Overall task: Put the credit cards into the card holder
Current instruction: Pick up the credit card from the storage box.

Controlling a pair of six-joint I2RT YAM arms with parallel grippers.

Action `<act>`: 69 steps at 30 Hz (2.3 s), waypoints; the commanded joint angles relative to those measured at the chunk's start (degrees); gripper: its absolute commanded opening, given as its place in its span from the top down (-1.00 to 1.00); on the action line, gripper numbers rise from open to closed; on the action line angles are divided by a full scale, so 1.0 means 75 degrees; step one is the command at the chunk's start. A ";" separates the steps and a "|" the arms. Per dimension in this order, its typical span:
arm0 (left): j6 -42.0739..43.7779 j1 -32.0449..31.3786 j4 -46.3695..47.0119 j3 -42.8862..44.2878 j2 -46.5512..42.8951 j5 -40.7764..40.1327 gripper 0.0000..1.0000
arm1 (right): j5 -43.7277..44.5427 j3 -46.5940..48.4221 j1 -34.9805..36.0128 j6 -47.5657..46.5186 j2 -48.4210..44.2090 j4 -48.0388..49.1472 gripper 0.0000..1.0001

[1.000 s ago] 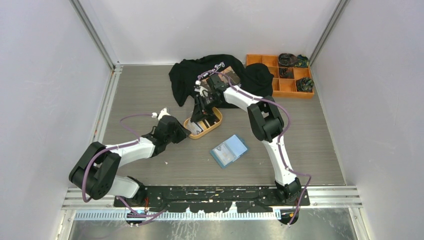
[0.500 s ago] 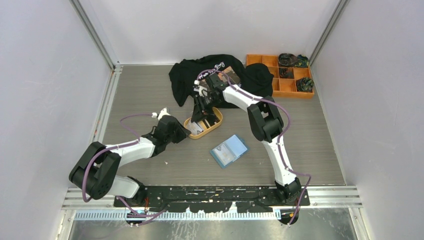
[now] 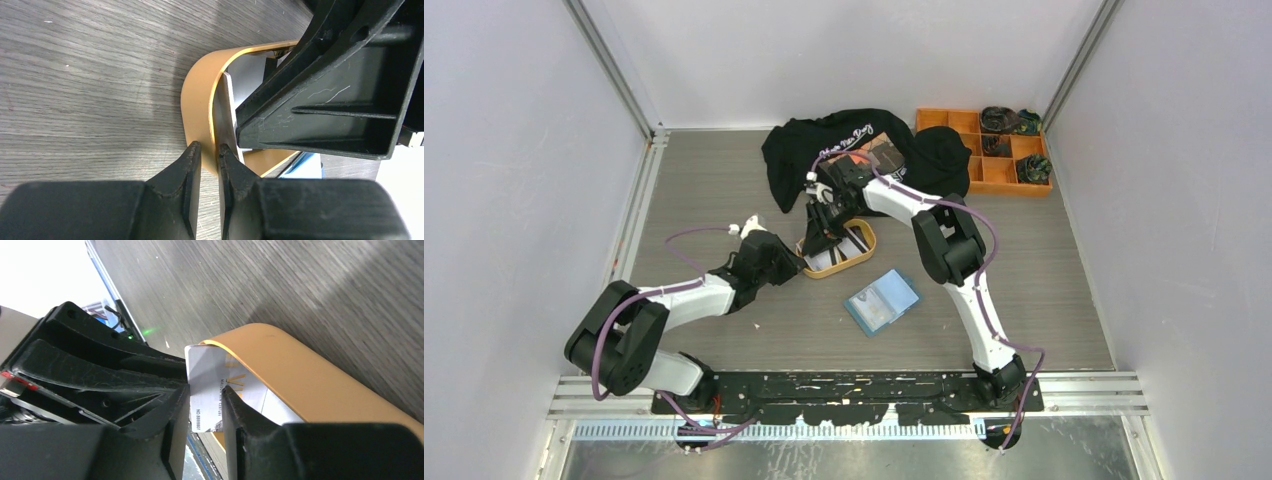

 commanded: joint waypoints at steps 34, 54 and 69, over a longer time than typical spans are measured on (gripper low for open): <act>0.0021 0.0026 0.0450 -0.0064 0.0134 0.0311 0.63 | 0.1634 -0.0187 -0.0291 -0.2194 -0.1323 -0.1012 0.13; 0.0039 0.0077 0.0591 -0.0070 0.0208 0.0444 0.63 | 0.3210 -0.0491 -0.0584 -0.1986 -0.1386 -0.0827 0.00; 0.0039 0.0087 0.0685 -0.0081 0.0245 0.0511 0.63 | 0.1528 -0.0669 -0.0523 -0.0614 -0.0688 0.0094 0.03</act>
